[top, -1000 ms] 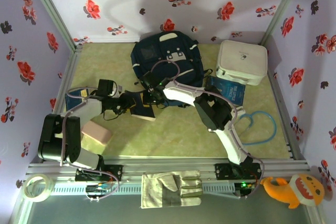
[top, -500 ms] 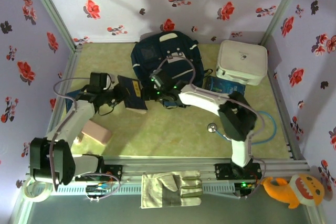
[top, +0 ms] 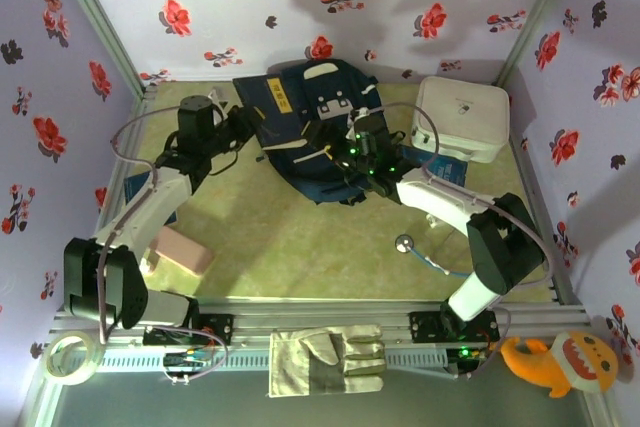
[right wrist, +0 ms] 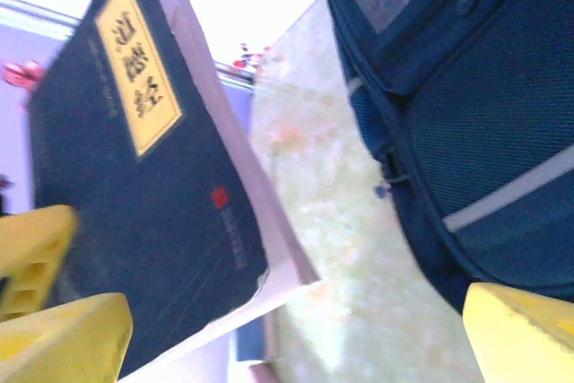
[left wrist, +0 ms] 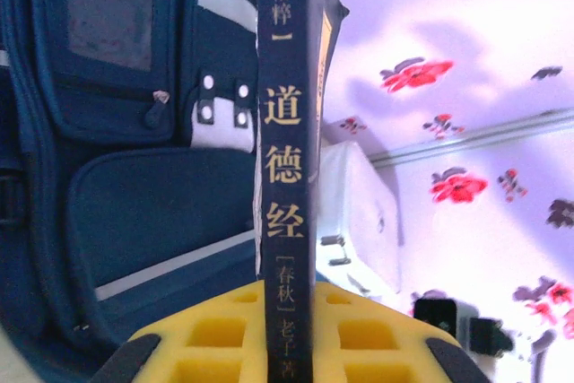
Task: Pack the student bag
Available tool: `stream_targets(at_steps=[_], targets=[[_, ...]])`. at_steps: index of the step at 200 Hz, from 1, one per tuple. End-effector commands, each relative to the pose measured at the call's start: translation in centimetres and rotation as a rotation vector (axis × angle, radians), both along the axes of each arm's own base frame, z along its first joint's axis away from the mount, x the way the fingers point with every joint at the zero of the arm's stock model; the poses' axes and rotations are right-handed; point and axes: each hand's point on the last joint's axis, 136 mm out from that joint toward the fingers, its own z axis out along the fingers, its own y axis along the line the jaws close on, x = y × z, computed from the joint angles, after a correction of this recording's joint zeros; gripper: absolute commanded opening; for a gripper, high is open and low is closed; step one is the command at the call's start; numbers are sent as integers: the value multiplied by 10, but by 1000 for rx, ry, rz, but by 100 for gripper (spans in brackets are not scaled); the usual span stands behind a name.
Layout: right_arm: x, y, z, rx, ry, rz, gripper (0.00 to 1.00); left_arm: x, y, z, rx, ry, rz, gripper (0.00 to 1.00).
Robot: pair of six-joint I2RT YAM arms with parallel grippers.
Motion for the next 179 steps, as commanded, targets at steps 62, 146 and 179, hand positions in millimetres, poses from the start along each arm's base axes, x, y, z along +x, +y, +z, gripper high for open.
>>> stream_targets(at_steps=[62, 146, 179], targets=[[15, 30, 64, 485, 104, 23, 97, 20, -11, 66, -302, -155, 37, 0], [30, 56, 70, 529, 82, 18, 73, 21, -20, 60, -327, -102, 23, 0], [28, 63, 79, 557, 49, 29, 60, 18, -20, 62, -339, -104, 19, 0]])
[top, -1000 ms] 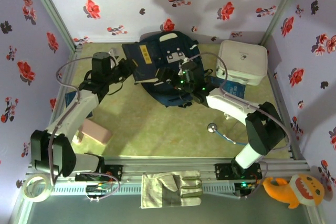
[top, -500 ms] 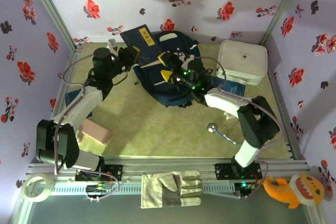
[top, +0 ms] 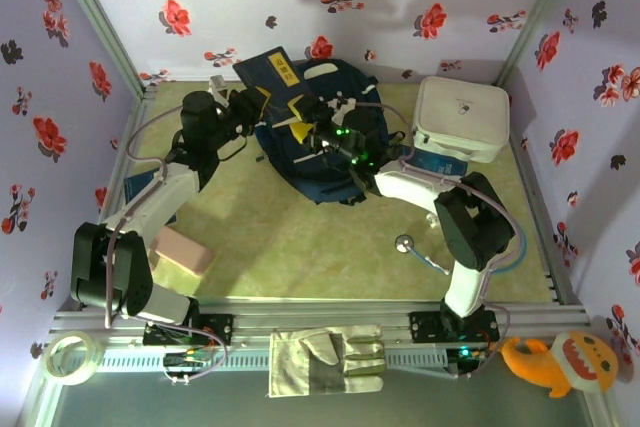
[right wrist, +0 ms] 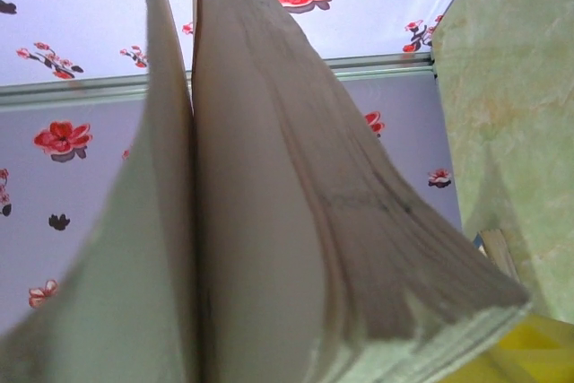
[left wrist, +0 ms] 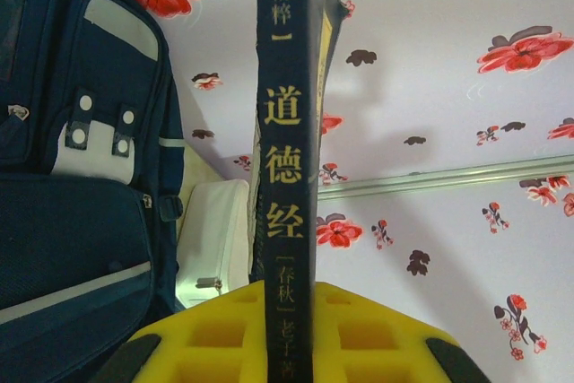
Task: Pack the student bag
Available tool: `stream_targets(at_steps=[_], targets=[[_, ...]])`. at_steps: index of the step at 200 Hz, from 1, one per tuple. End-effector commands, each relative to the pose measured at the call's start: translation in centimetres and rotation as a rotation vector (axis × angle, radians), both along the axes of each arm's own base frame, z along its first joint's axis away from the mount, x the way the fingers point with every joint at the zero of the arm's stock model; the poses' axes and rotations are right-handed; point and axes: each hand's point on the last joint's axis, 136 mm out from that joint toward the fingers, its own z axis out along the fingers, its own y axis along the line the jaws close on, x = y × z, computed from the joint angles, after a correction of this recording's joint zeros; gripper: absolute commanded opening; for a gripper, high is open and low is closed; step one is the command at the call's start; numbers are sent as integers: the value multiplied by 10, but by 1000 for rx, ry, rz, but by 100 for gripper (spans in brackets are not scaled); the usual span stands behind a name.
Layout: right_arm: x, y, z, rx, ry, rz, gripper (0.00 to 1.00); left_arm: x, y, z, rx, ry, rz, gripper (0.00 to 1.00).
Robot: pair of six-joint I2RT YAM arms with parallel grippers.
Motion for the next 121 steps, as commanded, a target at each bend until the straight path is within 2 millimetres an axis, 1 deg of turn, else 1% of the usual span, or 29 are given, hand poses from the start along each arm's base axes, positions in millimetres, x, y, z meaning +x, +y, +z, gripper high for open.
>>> stream_targets(at_steps=[1, 23, 34, 48, 63, 82, 89, 103, 121], targets=[[2, 8, 27, 67, -74, -8, 59, -4, -4, 24, -41, -73, -13, 0], [-1, 17, 35, 92, -98, 21, 43, -7, -4, 20, -48, -65, -12, 0], [-1, 16, 34, 94, -100, 12, 39, -9, -4, 17, -46, -57, -13, 0], [-2, 10, 29, 82, -101, -11, 29, -12, -3, 11, -37, -47, -14, 0], [-4, 3, 19, 45, -97, -35, 22, -16, -1, 3, -7, -38, -11, 11], [-9, -10, 8, -42, -111, -70, 15, -22, 3, -16, 70, -8, -4, 26], [-10, -16, 2, -85, -112, -88, 14, -24, 5, -25, 112, 5, -4, 32], [-12, -32, -5, -168, -126, -123, 12, -30, 9, -45, 218, 32, -12, 48], [-13, -58, -17, -283, -135, -168, 12, -38, 10, -71, 373, 60, -43, 61]])
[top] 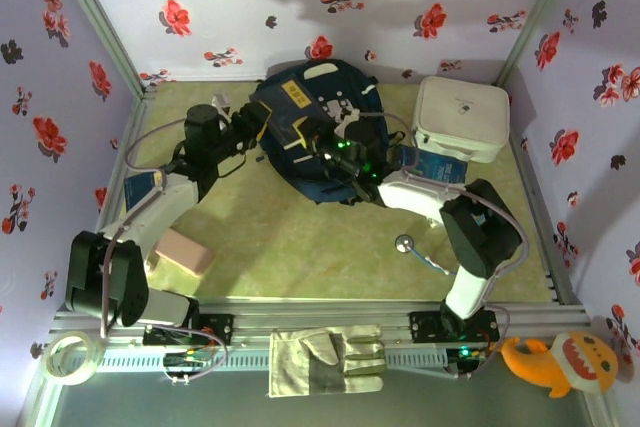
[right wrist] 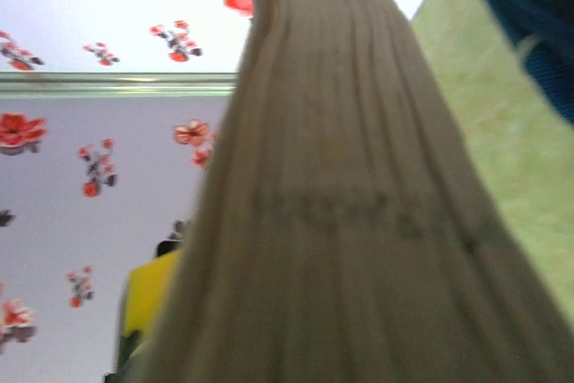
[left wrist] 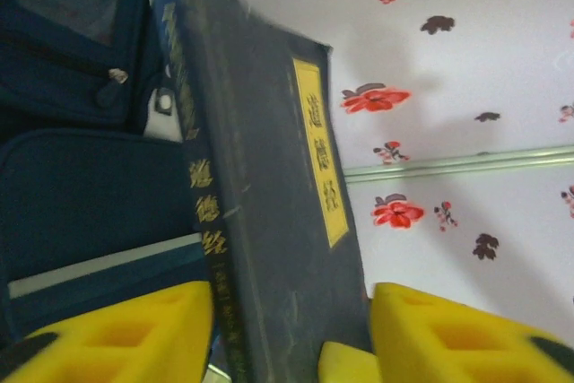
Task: Pack the student bag
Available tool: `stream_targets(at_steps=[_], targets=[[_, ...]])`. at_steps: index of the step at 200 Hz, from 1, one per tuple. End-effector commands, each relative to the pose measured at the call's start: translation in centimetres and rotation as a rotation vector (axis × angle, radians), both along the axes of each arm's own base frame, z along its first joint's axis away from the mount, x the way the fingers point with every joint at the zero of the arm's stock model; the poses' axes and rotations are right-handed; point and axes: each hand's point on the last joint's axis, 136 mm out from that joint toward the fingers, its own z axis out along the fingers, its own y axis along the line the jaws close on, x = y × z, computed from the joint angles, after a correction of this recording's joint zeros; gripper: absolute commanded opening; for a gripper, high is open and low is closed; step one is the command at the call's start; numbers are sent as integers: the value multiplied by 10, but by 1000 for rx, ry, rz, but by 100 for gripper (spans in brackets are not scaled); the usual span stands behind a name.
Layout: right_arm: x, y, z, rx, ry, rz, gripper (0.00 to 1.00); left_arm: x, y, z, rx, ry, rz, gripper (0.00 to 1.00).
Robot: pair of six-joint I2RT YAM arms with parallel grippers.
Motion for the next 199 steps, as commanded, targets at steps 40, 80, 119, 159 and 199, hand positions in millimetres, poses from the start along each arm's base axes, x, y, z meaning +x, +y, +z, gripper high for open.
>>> stream_targets(at_steps=[40, 80, 119, 159, 199], targets=[[-7, -109, -16, -441, -103, -224, 11, -23, -3, -59, 587, -20, -119, 82], [-26, -180, -19, -679, -97, -349, 12, -21, -47, -76, 845, -129, -376, 99], [-46, -221, -16, -815, -98, -408, 12, -18, -92, -104, 1037, -224, -615, 100], [-62, -239, -25, -832, -55, -427, 13, -15, -132, -139, 1193, -304, -837, 89], [-70, -237, -22, -785, -68, -412, 13, 1, -152, -163, 1252, -289, -921, 74]])
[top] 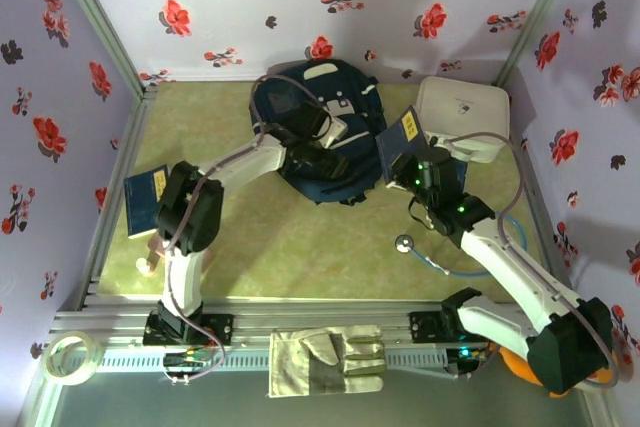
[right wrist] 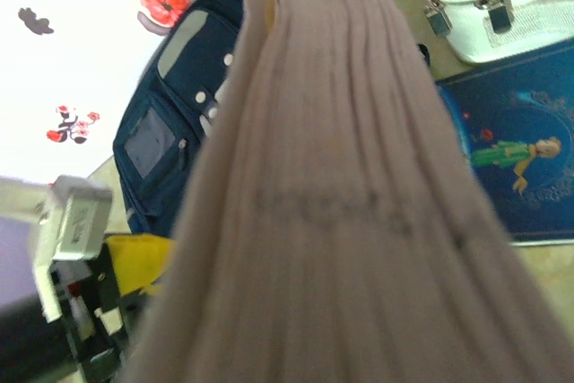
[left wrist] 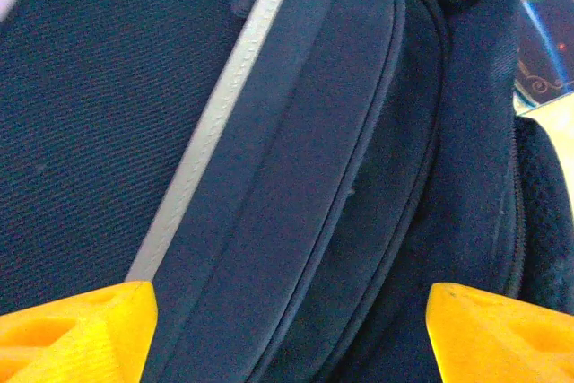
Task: Pack the student bag
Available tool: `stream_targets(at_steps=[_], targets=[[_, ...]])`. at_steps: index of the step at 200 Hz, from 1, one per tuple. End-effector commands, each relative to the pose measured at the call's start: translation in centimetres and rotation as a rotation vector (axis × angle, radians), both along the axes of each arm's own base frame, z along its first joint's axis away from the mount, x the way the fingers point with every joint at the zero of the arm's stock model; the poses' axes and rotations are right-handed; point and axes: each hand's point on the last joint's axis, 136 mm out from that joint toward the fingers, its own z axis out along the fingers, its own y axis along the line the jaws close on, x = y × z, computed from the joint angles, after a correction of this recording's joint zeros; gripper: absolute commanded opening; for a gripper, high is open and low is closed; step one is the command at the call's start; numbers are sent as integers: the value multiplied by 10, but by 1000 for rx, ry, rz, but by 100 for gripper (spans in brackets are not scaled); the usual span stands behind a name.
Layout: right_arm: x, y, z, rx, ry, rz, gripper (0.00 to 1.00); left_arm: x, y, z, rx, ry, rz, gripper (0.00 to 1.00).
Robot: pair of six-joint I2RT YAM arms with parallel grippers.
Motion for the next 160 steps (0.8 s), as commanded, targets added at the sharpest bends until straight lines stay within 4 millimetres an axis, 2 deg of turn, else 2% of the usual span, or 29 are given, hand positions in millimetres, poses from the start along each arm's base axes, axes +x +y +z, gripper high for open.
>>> stream_targets(at_steps=[1, 47, 72, 96, 124, 142, 160], targets=[[-1, -4, 14, 14, -51, -8, 13, 5, -2, -10, 99, -6, -81, 74], [-3, 0, 10, 40, -47, 12, 13, 13, -9, -40, 199, 54, -160, 67], [-4, 2, 8, 45, -38, 22, 13, 15, -11, -51, 231, 61, -203, 58], [-5, 3, 5, 49, -33, 25, 13, 21, -10, -52, 247, 41, -192, 48], [-6, 1, 4, 57, -31, 17, 13, 29, -9, -37, 233, -10, -150, 34], [-8, -1, 4, 53, -33, 8, 13, 33, -10, -14, 195, -61, -124, 23], [-11, -7, 6, 39, -36, -7, 13, 37, -10, 20, 138, -129, -82, 15]])
